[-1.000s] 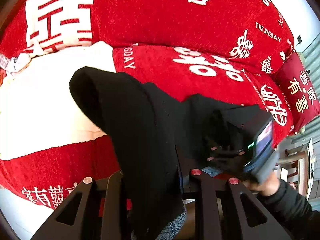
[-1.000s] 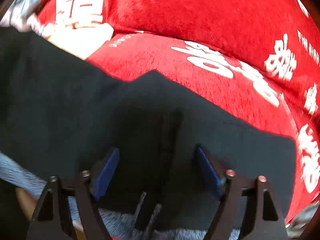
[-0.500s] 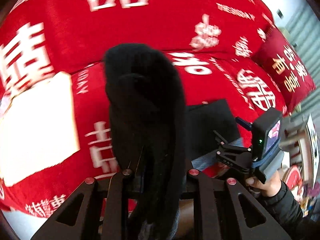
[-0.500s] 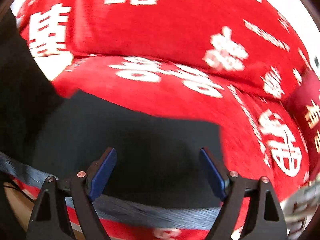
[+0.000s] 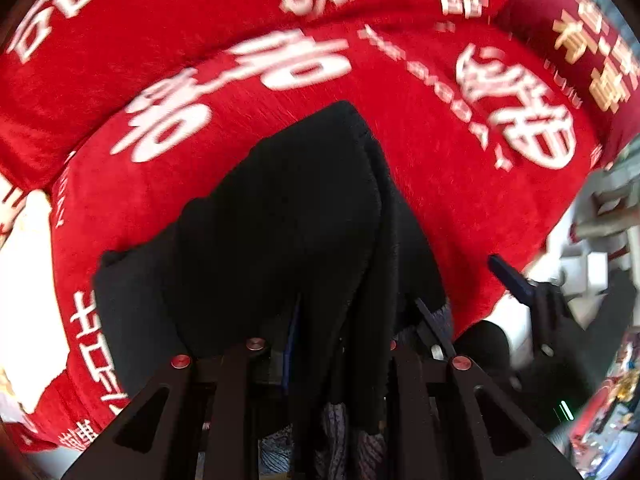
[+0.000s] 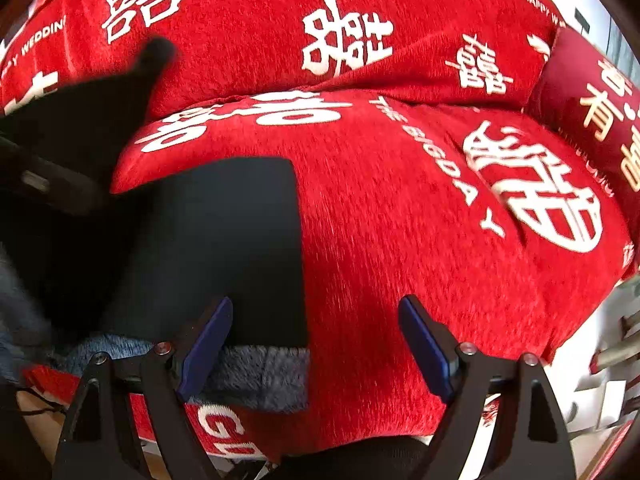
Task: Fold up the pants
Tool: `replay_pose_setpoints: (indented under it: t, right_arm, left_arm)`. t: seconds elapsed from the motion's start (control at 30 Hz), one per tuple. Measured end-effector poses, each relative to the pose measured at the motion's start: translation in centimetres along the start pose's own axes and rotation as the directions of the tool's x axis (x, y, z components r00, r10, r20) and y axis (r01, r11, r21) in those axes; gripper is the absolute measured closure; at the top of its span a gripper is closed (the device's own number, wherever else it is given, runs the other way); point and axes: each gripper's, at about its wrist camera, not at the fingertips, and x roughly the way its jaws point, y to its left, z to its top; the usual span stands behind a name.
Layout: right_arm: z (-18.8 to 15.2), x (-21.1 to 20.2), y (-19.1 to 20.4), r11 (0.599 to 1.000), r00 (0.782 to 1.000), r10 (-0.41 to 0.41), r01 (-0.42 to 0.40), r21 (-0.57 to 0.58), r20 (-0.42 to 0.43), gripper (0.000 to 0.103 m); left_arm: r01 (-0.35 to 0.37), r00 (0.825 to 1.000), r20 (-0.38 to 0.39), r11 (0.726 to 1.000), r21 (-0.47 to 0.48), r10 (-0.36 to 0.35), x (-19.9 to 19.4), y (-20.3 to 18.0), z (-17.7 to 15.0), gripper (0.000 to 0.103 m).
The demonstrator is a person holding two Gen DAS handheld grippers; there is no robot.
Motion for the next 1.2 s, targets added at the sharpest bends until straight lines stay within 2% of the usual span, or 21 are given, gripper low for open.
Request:
replay_pose_setpoints:
  t: [0.1, 0.13, 0.2, 0.23, 0.27, 0.37, 0.47, 0.53, 0.57, 0.6, 0.63, 0.77, 0.87, 0.93, 1.0, 1.03, 1.07, 1.1, 1.17, 1.2]
  right_arm:
    - [-0.9, -0.1, -0.6, 0.999, 1.0, 0.028, -0.028, 0.016, 0.006, 0.015]
    - [-1.0, -0.2, -0.7, 0.999, 0.999, 0.033, -0.033, 0.019, 0.008, 0.015]
    - [-1.3, -0.5, -1.2, 0.998, 0.999, 0.048, -0.049, 0.031, 0.017, 0.015]
    - [-1.5, -0.7, -1.5, 0.998, 0.998, 0.057, -0.057, 0.036, 0.025, 0.015]
    - [-1.6, -1.0, -1.7, 0.997, 0.997, 0.067, -0.069, 0.039, 0.034, 0.015]
    - [-2.3, -1.8, -2.1, 0.992, 0.991, 0.124, -0.126, 0.019, 0.053, 0.015]
    - [-2.8, -2.4, -2.3, 0.987, 0.986, 0.159, -0.158, -0.02, 0.055, 0.015]
    - [-2.9, -3.0, -2.8, 0.98, 0.978, 0.196, -0.196, -0.02, 0.068, 0.015]
    - [-2.9, -3.2, -3.1, 0.978, 0.975, 0.21, -0.209, -0.016, 0.072, 0.015]
    - [-2.8, -3.4, -3.4, 0.977, 0.974, 0.213, -0.212, -0.014, 0.076, 0.015]
    - [-2.6, -3.6, -3.7, 0.975, 0.972, 0.22, -0.22, -0.01, 0.084, 0.015]
    - [-1.5, -4.4, -4.7, 0.947, 0.943, 0.313, -0.319, 0.042, 0.11, 0.015]
    - [-0.3, -3.5, -3.5, 0.926, 0.924, 0.374, -0.377, 0.029, 0.075, 0.011]
    - [0.8, -2.2, -1.4, 0.924, 0.924, 0.382, -0.382, -0.015, 0.029, 0.011]
    - [1.5, -1.0, 1.0, 0.913, 0.915, 0.403, -0.403, -0.057, -0.017, 0.013]
    - [1.7, -0.2, 2.5, 0.91, 0.913, 0.406, -0.409, -0.071, -0.048, 0.023]
    - [1.7, 0.2, 3.5, 0.914, 0.918, 0.391, -0.396, -0.083, -0.072, 0.052]
    - [2.0, 0.7, 4.4, 0.916, 0.918, 0.382, -0.391, -0.092, -0.103, 0.064]
    - [2.8, 0.1, 4.8, 0.917, 0.921, 0.38, -0.388, -0.094, -0.088, 0.076]
    - [3.2, -0.7, 4.4, 0.913, 0.916, 0.396, -0.4, -0.076, -0.063, 0.078]
  left_arm:
    - [-0.063, 0.997, -0.034, 0.998, 0.029, 0.064, 3.1, -1.5, 0.7, 0.081]
    - [-0.066, 0.997, -0.038, 0.997, 0.033, 0.067, 3.5, -1.8, 0.8, 0.076]
    - [-0.045, 0.998, -0.033, 0.998, 0.05, 0.047, 3.0, -2.4, 0.8, 0.058]
    - [-0.016, 0.999, -0.036, 0.998, 0.058, 0.018, 2.4, -2.3, 0.6, 0.045]
    - [0.004, 1.0, -0.031, 0.998, 0.065, -0.002, 2.0, -2.6, 0.6, 0.042]
    - [0.063, 0.998, 0.012, 0.994, 0.086, -0.065, -0.6, -2.8, 0.1, 0.042]
    - [0.111, 0.991, 0.064, 0.991, 0.07, -0.116, -3.3, -1.2, -1.2, 0.042]
    - [0.115, 0.988, 0.1, 0.993, 0.034, -0.118, -4.4, 0.8, -2.4, 0.04]
    - [0.093, 0.989, 0.116, 0.996, 0.012, -0.094, -4.7, 2.0, -3.0, 0.022]
    - [0.066, 0.989, 0.135, 0.998, -0.016, -0.063, -4.7, 3.1, -3.5, 0.015]
    - [0.036, 0.986, 0.165, 0.998, -0.054, -0.027, -4.8, 4.7, -4.4, 0.012]
    - [0.014, 0.986, 0.164, 0.98, -0.201, 0.02, -3.3, 10.3, -7.1, 0.012]
    - [-0.058, 0.986, 0.134, 0.956, -0.286, 0.1, -1.1, 12.9, -9.0, 0.012]
    - [-0.041, 0.989, 0.119, 0.942, -0.333, 0.085, 0.3, 14.3, -10.1, 0.012]
    - [0.027, 0.991, 0.132, 0.925, -0.378, 0.025, 1.2, 15.5, -10.9, 0.011]
    - [0.062, 0.99, 0.141, 0.913, -0.404, -0.005, 1.5, 16.0, -11.2, 0.011]
    - [0.073, 0.99, 0.141, 0.907, -0.414, -0.015, 1.6, 16.2, -11.3, 0.011]
    - [0.077, 0.99, 0.142, 0.907, -0.415, -0.019, 1.5, 16.2, -11.2, 0.011]
    - [0.035, 0.988, 0.15, 0.918, -0.395, 0.027, 0.6, 16.0, -11.1, 0.011]
    - [0.019, 0.985, 0.167, 0.925, -0.381, 0.049, 0.0, 15.9, -11.0, 0.011]
